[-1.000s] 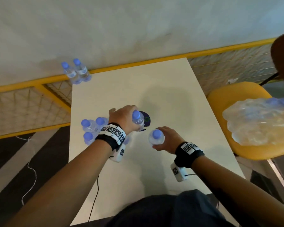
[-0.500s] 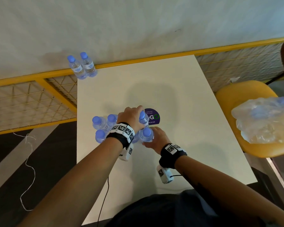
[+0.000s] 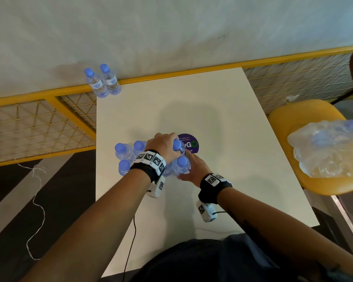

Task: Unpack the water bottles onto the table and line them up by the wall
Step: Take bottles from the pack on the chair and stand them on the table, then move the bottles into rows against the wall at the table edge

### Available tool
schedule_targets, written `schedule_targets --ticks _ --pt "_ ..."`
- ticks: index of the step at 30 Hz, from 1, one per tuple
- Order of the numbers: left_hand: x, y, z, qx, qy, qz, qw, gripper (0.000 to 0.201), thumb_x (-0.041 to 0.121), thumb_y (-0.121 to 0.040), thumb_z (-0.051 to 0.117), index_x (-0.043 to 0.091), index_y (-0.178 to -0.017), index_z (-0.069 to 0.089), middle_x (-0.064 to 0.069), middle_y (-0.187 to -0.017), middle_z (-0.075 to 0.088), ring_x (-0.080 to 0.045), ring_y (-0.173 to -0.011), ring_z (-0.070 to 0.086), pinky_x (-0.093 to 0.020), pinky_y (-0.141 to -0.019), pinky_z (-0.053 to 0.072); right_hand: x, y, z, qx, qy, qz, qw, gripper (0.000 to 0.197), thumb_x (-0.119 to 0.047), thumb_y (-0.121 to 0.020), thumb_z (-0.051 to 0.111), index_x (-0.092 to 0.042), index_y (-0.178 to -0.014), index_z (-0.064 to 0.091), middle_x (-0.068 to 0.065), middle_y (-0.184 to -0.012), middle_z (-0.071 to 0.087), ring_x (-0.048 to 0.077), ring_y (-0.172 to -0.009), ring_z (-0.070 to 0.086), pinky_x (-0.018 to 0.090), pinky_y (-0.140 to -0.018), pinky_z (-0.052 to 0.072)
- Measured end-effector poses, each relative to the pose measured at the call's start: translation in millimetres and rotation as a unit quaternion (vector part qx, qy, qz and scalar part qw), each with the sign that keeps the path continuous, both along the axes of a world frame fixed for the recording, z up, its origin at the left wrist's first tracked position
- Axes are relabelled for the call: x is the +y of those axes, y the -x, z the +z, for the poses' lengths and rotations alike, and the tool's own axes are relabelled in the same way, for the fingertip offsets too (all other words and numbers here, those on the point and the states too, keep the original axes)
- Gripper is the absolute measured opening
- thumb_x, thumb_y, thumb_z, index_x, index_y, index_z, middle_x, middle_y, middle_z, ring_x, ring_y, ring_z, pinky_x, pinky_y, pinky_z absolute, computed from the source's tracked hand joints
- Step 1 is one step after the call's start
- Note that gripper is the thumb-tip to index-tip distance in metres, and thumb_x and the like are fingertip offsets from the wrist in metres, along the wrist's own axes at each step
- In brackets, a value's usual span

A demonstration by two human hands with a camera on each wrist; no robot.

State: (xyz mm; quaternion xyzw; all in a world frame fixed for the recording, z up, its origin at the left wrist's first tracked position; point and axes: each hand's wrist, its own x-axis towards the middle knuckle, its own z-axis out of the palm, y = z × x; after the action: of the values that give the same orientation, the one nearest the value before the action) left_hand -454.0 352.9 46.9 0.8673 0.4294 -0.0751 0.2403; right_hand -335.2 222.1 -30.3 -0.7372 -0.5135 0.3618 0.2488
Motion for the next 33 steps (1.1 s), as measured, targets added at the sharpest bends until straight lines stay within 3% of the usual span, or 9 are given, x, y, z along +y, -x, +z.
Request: schedule_targets --ticks 5,8,12,16,19,25,29,31,33 --pt "-6.4 -16.0 29.3 -0.028 -0.035 0.003 0.999 0.051 0.041 -0.083 0.067 0.029 -0.132 0.059 0.003 -0.124 0.068 -0.027 -0.113 0.061 -0.052 -0.104 0.046 -12.8 -22.8 -1.0 0.015 0.054 0.004 0.998 0.109 -0.033 -0.066 0.091 -0.016 -0.154 0.027 0.004 -0.147 0.043 0.023 -0.122 0.055 0.039 -0.099 0.051" --pt "-25.6 -44.3 51.8 -0.096 -0.027 -0.025 0.995 0.046 0.039 -0.085 0.066 0.026 -0.129 0.063 0.003 -0.128 0.067 -0.024 -0.114 0.061 -0.047 -0.102 0.049 -40.5 -60.6 1.5 0.012 0.063 -0.003 0.998 0.088 -0.032 -0.071 0.088 -0.017 -0.145 0.043 0.001 -0.136 0.052 0.019 -0.111 0.062 0.032 -0.088 0.058" --pt "-77.7 -107.4 61.8 -0.160 0.066 -0.083 0.981 0.036 0.031 -0.088 0.069 0.020 -0.122 0.068 0.000 -0.122 0.067 -0.021 -0.111 0.063 -0.037 -0.096 0.051 -103.2 -137.7 7.6 0.007 0.089 -0.075 0.993 0.042 -0.032 -0.076 0.083 -0.023 -0.113 0.067 -0.009 -0.106 0.069 0.008 -0.091 0.070 0.028 -0.081 0.059" --pt "-131.7 -173.0 44.3 -0.142 0.147 -0.170 0.964 0.030 0.033 -0.087 0.071 0.020 -0.115 0.071 -0.001 -0.117 0.069 -0.017 -0.104 0.066 -0.038 -0.091 0.057 -172.1 -218.2 19.3 -0.025 0.140 -0.153 0.978 0.025 -0.034 -0.080 0.079 -0.026 -0.101 0.070 -0.012 -0.096 0.071 0.002 -0.081 0.069 0.021 -0.072 0.051" --pt "-178.3 -237.2 32.5 -0.101 0.191 -0.236 0.948 0.031 0.034 -0.088 0.071 0.021 -0.116 0.072 -0.002 -0.120 0.071 -0.018 -0.105 0.067 -0.034 -0.091 0.057 -230.8 -289.7 25.9 -0.056 0.171 -0.246 0.952 0.018 -0.036 -0.081 0.078 -0.026 -0.095 0.071 -0.008 -0.094 0.072 0.010 -0.082 0.067 0.026 -0.071 0.049" --pt "-250.3 -360.7 11.5 -0.058 0.247 -0.302 0.919 0.046 0.033 -0.090 0.073 0.015 -0.132 0.067 -0.008 -0.131 0.071 -0.025 -0.114 0.068 -0.030 -0.092 0.052 -292.2 -409.3 29.2 -0.036 0.139 -0.401 0.905 0.034 -0.032 -0.086 0.074 -0.021 -0.117 0.065 -0.005 -0.108 0.070 0.019 -0.094 0.068 0.037 -0.083 0.054" --pt "-281.6 -430.4 -12.9 -0.007 0.275 -0.251 0.928 0.074 0.030 -0.093 0.070 0.010 -0.157 0.039 -0.016 -0.151 0.054 -0.033 -0.131 0.059 -0.042 -0.104 0.051 -279.0 -468.2 17.3 -0.024 0.150 -0.452 0.879 0.045 -0.031 -0.086 0.072 -0.009 -0.124 0.064 0.012 -0.120 0.067 0.032 -0.112 0.064 0.035 -0.088 0.051" --pt "-289.6 -458.8 -28.0 0.009 0.271 -0.209 0.939 0.066 0.030 -0.095 0.066 0.006 -0.152 0.041 -0.020 -0.134 0.062 -0.038 -0.119 0.063 -0.044 -0.094 0.053 -271.6 -487.2 10.6 0.025 0.170 -0.465 0.868 0.051 -0.022 -0.091 0.068 -0.008 -0.138 0.054 0.014 -0.136 0.058 0.032 -0.124 0.057 0.029 -0.089 0.045" --pt "-293.1 -481.4 -38.7 0.020 0.290 -0.148 0.945 0.027 0.033 -0.097 0.060 0.008 -0.107 0.063 -0.015 -0.089 0.064 -0.036 -0.085 0.065 -0.040 -0.073 0.050 -271.0 -500.4 -8.5 0.033 0.228 -0.429 0.873 0.052 -0.023 -0.095 0.062 -0.023 -0.144 0.043 0.018 -0.133 0.058 0.036 -0.110 0.064 0.032 -0.080 0.050"
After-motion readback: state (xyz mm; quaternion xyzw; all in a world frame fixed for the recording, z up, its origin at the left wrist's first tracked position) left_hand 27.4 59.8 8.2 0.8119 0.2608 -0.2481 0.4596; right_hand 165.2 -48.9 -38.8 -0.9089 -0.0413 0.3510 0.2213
